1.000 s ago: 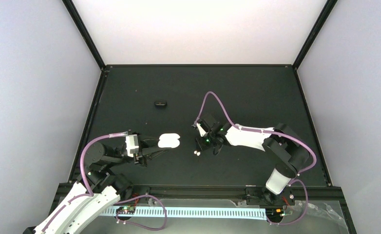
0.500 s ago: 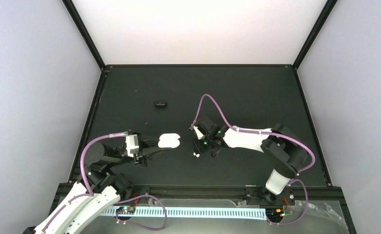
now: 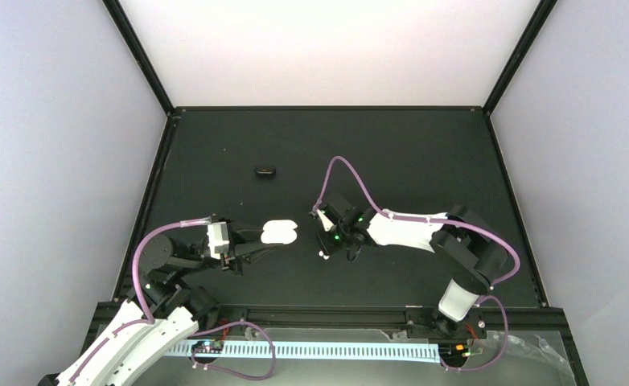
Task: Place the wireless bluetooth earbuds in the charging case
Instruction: Pick up the earbud from the center of the board.
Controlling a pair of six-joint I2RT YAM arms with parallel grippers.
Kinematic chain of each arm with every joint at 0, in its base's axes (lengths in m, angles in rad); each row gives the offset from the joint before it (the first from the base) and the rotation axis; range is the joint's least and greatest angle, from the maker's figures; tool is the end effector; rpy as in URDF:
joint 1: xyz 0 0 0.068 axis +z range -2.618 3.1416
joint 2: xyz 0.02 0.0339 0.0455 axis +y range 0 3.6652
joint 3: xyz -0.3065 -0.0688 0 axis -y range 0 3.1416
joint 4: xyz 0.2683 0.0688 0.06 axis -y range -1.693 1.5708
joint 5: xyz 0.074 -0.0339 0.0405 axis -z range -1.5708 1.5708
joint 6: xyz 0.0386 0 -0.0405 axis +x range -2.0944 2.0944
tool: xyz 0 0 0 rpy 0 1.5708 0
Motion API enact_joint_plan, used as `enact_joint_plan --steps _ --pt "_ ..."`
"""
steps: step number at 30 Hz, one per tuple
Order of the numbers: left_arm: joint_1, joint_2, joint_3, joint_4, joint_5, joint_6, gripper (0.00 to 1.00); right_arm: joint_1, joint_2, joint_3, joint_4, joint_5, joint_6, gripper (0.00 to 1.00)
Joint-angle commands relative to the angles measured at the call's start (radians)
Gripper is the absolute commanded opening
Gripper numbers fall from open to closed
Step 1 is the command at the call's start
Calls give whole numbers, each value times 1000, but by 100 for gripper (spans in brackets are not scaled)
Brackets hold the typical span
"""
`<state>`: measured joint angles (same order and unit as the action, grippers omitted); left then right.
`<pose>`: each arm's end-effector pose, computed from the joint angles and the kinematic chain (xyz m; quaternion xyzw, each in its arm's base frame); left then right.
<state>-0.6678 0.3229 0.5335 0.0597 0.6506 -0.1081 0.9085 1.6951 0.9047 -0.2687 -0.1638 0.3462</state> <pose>0.0484 -0.0679 0.3535 0.4029 0.4811 -0.4644 0.6250 0.2067 0.2754 0.1715 -0.2874 0.9206 0.2121 0.1577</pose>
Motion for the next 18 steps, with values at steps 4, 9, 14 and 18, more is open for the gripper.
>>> enact_joint_plan --steps 4,9,14,18 --pt "7 3 0 26 3 -13 2 8 -66 -15 -26 29 19 1" --pt "7 8 -1 31 2 -15 1 7 -171 -16 -46 55 35 1" --pt "6 13 -5 44 -2 -26 1 7 -358 -3 -121 77 25 1" --pt "6 36 -2 87 12 -55 2 7 -544 61 -263 145 -33 1"
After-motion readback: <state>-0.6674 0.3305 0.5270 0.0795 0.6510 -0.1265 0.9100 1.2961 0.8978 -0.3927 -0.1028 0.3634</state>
